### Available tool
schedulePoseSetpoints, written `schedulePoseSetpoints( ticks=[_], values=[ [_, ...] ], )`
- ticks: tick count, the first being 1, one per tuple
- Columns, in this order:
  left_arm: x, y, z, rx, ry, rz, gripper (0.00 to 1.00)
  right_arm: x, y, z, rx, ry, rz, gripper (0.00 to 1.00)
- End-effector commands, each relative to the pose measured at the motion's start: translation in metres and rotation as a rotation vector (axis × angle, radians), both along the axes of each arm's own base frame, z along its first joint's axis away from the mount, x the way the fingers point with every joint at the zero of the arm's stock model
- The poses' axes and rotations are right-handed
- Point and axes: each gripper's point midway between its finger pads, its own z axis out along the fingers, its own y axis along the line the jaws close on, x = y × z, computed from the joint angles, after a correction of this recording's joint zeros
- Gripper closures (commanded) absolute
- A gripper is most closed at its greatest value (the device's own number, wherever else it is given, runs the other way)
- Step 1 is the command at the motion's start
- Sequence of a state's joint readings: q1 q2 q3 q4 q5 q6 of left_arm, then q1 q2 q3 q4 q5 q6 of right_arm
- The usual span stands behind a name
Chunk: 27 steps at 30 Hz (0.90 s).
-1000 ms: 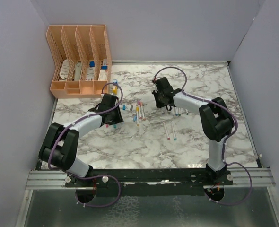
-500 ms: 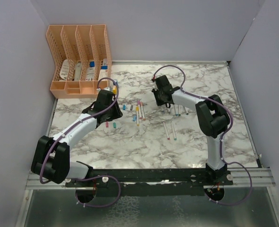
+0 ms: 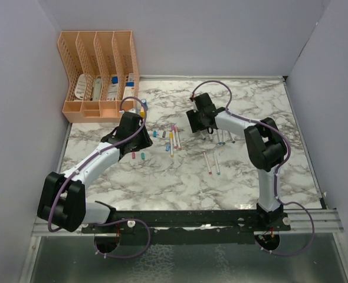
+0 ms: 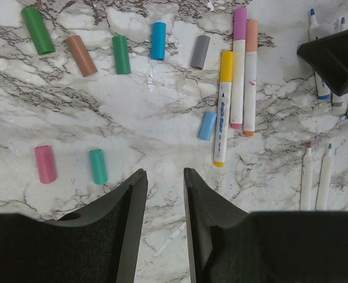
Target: Open the pen caps
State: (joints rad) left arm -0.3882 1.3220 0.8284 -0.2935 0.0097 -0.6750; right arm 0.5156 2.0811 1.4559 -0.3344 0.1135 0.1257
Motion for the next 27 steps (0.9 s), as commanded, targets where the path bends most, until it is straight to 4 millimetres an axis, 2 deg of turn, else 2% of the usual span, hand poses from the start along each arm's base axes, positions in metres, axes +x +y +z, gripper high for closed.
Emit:
schedulePoseSetpoints(
  ticks=[1, 10, 17, 27],
  values=[
    [0.008, -0.001, 0.025, -0.021, -0.061, 0.020, 0.66, 0.012, 0.012, 0.041, 0.062, -0.074, 0.036, 0.40],
    [0.008, -0.003, 0.031, -0.038, -0.079, 0.017, 0.66, -0.007, 0.040, 0.064, 0.074, -0.084, 0.096, 0.35],
    [0.007, -0.006, 0.032, -0.047, -0.088, -0.005, 0.66, -0.029, 0.065, 0.054, 0.091, -0.037, 0.129, 0.35],
    [0.005, -0.007, 0.036, -0.061, -0.108, -0.019, 0.66, -0.044, 0.080, 0.036, 0.080, 0.002, 0.144, 0.36]
  ],
)
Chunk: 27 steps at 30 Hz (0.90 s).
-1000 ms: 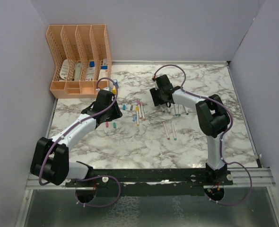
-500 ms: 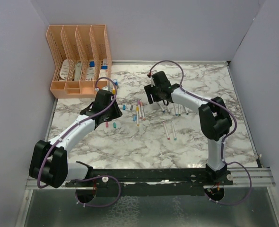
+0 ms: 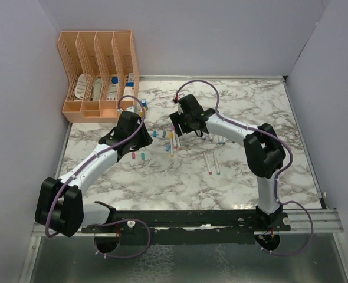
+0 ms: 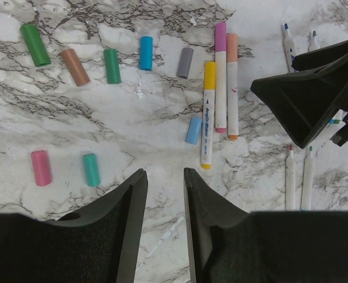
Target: Open the pen caps
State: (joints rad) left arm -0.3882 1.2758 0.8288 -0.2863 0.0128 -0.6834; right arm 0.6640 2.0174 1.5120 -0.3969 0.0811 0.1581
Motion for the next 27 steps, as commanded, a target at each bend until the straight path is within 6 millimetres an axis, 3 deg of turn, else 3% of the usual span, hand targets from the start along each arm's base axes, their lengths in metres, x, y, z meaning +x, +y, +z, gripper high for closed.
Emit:
schedulePoseSetpoints(
  ticks=[1, 11, 27],
  values=[
    [0.004, -0.006, 0.019, -0.033, -0.061, -0.021, 0.66, -0.007, 0.007, -0.009, 0.006, 0.032, 0.000, 0.37],
    [0.001, -0.005, 0.018, -0.041, -0.063, -0.021, 0.66, -0.015, 0.009, -0.029, -0.007, 0.069, 0.011, 0.47],
    [-0.001, -0.005, 0.016, -0.047, -0.062, -0.022, 0.66, -0.024, 0.015, -0.045, -0.023, 0.103, 0.028, 0.49]
  ],
)
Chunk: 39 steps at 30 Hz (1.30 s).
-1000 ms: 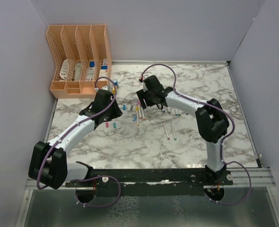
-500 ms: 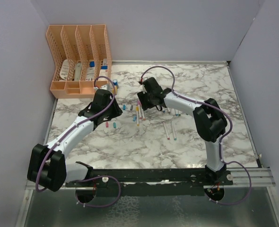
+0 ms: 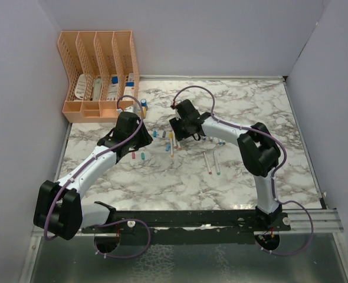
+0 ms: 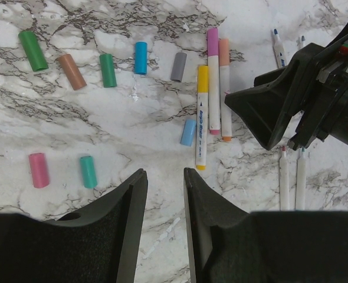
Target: Open the pen caps
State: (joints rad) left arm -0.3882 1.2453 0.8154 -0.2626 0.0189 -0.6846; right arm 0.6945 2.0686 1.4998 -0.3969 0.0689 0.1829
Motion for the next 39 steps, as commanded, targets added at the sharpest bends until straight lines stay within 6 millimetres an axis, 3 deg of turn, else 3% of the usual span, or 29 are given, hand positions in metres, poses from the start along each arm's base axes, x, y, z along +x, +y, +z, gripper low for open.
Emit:
schedulePoseSetpoints(
  ticks=[1, 13, 22, 34, 39],
  values=[
    [-0.001, -0.004, 0.008, -0.027, -0.027, -0.019, 0.66, -0.009, 0.004, -0.018, -0.008, 0.042, 0.009, 0.49],
    [0.000, -0.006, 0.010, -0.033, -0.028, -0.025, 0.66, -0.019, -0.003, -0.035, -0.044, 0.089, 0.001, 0.58],
    [0.007, -0.014, 0.017, -0.064, -0.028, -0.045, 0.66, -0.044, -0.020, -0.052, -0.073, 0.178, -0.052, 0.69],
    [0.017, -0.027, 0.036, -0.105, -0.028, -0.081, 0.66, -0.054, -0.027, -0.052, -0.075, 0.239, -0.068, 0.93],
    [0.017, -0.031, 0.034, -0.136, -0.034, -0.081, 0.66, -0.048, -0.030, -0.040, -0.066, 0.204, -0.087, 0.99]
  ],
)
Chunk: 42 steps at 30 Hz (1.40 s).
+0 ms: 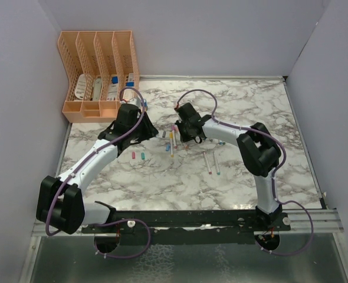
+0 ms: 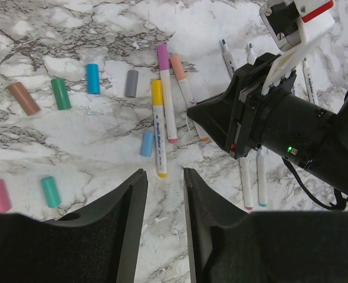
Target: Open the pen caps
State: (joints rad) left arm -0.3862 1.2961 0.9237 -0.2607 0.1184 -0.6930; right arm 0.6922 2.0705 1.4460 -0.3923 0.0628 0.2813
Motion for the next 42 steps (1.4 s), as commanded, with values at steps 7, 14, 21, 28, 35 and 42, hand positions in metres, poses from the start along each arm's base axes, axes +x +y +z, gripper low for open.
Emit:
schedulePoseSetpoints(
  ticks=[7, 14, 21, 28, 35, 42],
  values=[
    [0.002, -0.017, -0.010, -0.105, 0.016, -0.035, 0.66, -0.019, -0.019, 0.036, 0.007, -0.038, 0.003, 0.99],
    [0.003, -0.024, -0.012, -0.155, 0.022, -0.032, 0.66, -0.021, -0.023, 0.073, 0.059, -0.131, 0.018, 0.99],
    [0.008, -0.027, -0.012, -0.184, 0.017, -0.019, 0.66, -0.032, -0.019, 0.079, 0.100, -0.123, 0.068, 0.99],
    [0.022, -0.034, -0.012, -0.201, 0.013, -0.013, 0.65, -0.046, -0.009, 0.088, 0.174, -0.108, 0.138, 0.99],
    [0.034, -0.043, -0.020, -0.207, 0.029, -0.022, 0.55, -0.055, -0.002, 0.097, 0.225, -0.110, 0.193, 0.99],
    [0.041, -0.053, -0.016, -0.236, 0.013, -0.035, 0.47, -0.061, 0.007, 0.104, 0.254, -0.106, 0.236, 0.99]
  ],
)
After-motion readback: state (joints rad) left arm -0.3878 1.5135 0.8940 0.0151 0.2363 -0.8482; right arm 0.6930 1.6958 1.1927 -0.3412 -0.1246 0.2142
